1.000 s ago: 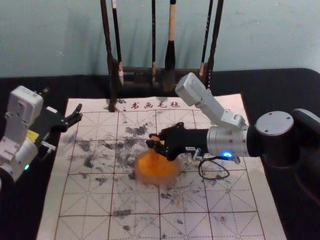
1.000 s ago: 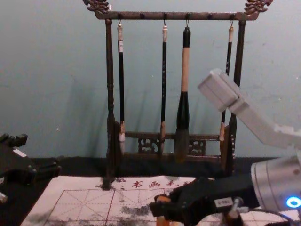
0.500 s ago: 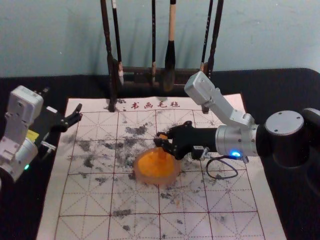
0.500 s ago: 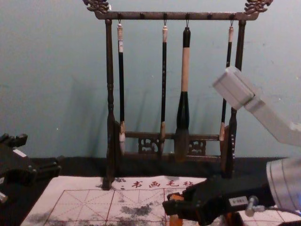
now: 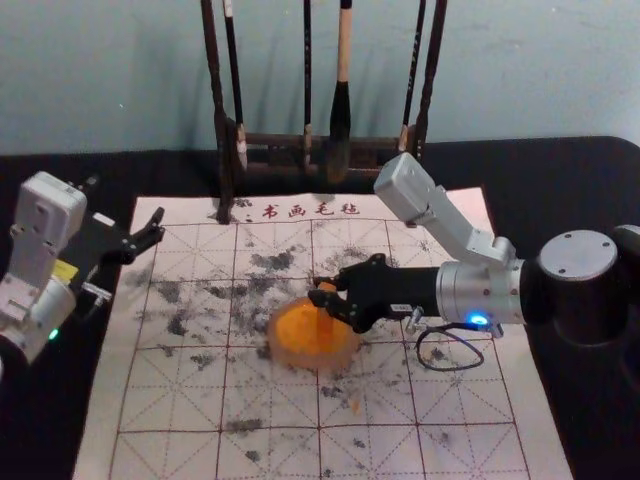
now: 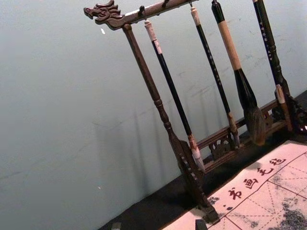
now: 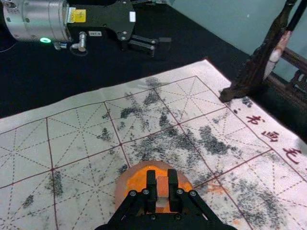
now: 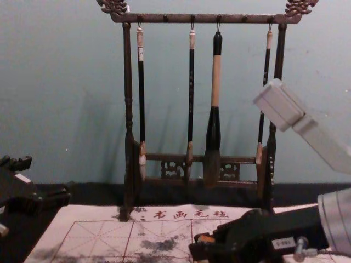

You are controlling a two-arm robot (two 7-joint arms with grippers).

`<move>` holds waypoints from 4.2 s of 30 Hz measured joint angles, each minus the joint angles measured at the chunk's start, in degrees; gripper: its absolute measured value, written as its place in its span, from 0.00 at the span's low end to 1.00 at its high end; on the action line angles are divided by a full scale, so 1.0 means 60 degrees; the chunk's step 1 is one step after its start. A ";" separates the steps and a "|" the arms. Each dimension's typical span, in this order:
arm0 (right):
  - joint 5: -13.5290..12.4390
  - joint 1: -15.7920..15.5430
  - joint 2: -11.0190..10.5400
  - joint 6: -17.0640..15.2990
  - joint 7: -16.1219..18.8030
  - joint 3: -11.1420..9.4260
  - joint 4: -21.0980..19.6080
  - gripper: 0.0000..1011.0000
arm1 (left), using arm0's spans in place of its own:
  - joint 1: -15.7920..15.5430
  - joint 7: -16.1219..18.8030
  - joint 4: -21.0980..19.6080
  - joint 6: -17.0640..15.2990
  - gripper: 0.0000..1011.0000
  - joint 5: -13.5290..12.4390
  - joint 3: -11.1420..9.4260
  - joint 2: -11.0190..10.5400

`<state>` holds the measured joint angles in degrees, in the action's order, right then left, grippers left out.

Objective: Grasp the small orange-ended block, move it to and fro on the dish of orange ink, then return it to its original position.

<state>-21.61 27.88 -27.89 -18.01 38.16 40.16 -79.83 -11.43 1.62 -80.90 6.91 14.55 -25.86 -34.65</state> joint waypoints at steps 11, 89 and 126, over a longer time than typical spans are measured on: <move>-0.0050 0.0008 0.0062 0.0002 0.0061 0.0161 -0.0005 0.12 | 0.0000 -0.0001 0.0000 0.0000 0.99 0.0000 0.0000 0.0000; -0.1360 -0.1314 -0.0477 -0.0790 -0.2413 -0.1975 -0.2355 0.12 | 0.0000 0.0000 0.0000 0.0000 0.99 0.0000 0.0000 0.0000; -0.1231 -0.2851 -0.0467 -0.1219 -0.3623 -0.2848 -0.2751 0.12 | 0.0000 0.0000 0.0000 0.0000 0.99 0.0000 -0.0001 0.0000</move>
<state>-29.00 10.78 -30.69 -25.33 16.42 23.07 -96.34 -11.43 1.62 -80.90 6.91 14.55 -25.86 -34.65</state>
